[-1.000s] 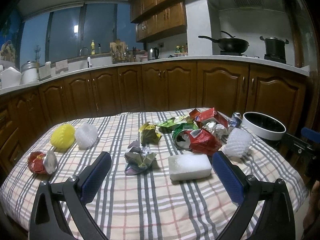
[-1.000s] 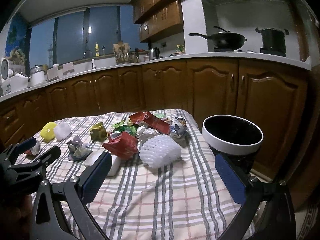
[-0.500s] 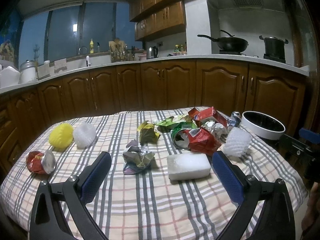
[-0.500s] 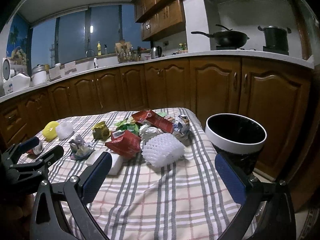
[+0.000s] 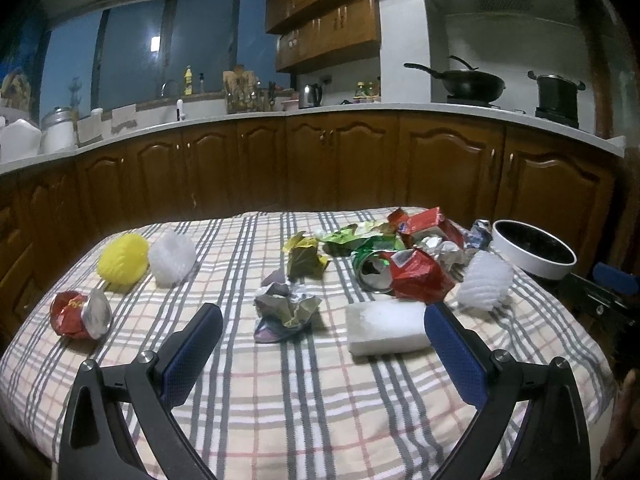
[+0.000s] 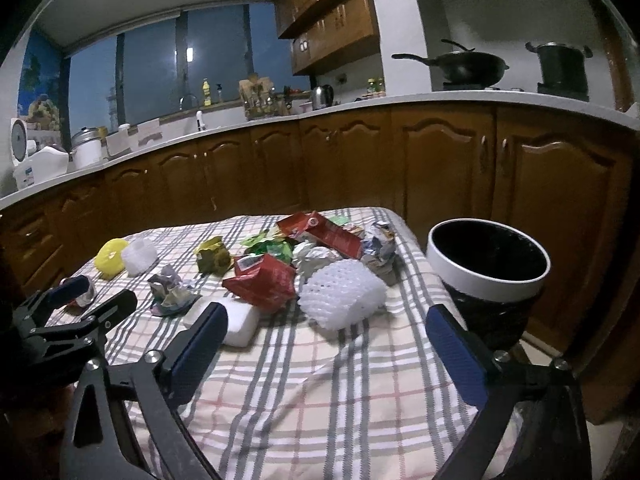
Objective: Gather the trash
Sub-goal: 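Grasp white foam block with right tool while left tool grasps foil wrapper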
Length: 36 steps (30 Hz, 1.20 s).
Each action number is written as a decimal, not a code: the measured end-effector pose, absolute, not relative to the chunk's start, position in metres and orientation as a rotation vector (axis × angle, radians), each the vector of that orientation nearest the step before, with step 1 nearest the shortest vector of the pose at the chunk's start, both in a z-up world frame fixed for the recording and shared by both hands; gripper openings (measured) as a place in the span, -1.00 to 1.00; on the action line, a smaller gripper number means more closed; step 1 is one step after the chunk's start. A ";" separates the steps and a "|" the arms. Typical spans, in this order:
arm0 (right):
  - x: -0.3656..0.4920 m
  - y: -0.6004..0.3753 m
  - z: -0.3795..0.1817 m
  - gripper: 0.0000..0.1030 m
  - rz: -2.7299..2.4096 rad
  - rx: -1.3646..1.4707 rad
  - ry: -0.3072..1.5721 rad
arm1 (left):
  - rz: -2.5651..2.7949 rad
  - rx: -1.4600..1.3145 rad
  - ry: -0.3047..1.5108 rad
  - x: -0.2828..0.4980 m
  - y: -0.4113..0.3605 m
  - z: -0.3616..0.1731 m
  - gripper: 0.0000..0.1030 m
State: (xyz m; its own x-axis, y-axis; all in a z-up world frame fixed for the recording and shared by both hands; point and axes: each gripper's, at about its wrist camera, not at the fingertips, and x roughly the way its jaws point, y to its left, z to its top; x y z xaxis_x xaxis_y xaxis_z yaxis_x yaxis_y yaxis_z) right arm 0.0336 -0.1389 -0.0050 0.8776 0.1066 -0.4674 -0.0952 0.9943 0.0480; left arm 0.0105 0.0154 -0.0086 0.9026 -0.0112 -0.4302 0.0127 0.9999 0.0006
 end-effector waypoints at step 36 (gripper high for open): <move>0.141 -0.088 -0.074 -0.49 0.420 0.222 0.918 | -0.100 -0.113 0.741 0.142 0.083 -0.032 -0.47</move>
